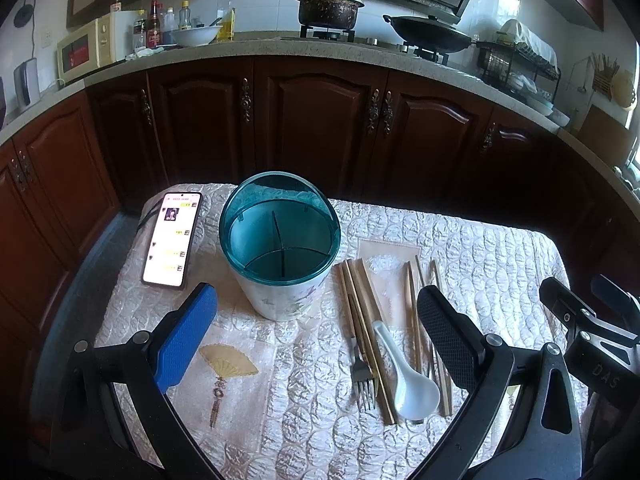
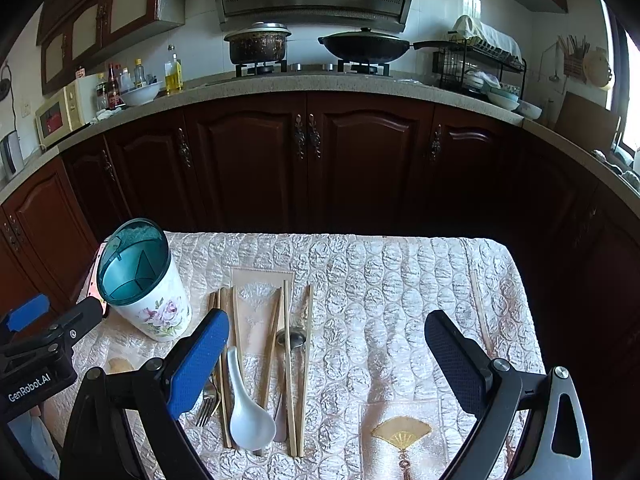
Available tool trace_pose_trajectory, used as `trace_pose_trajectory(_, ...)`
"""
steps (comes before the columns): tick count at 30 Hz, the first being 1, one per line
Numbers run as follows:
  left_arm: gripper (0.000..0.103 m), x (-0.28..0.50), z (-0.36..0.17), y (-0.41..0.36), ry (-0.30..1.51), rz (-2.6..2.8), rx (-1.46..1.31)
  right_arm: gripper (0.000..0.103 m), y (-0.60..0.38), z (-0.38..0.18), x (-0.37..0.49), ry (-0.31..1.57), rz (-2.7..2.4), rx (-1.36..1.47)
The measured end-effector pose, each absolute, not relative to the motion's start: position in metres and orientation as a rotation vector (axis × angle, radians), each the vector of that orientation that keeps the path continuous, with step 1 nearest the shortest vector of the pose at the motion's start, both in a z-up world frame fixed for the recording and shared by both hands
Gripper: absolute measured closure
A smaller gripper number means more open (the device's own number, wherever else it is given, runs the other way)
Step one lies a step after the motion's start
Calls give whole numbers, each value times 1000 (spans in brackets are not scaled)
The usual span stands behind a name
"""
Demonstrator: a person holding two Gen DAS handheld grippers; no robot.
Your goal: Organize utensils
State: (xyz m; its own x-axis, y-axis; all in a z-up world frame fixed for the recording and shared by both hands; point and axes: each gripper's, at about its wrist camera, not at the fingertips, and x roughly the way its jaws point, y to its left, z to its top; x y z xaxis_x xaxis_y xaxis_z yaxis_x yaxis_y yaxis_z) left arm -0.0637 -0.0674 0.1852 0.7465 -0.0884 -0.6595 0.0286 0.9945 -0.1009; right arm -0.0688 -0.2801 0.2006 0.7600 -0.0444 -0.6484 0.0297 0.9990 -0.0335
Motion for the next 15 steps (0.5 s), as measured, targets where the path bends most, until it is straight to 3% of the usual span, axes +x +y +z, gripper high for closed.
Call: trace_pose_trajectory(15, 2, -60, 178, -66, 741, -58, -92, 5, -280, 195, -65, 722, -38, -23)
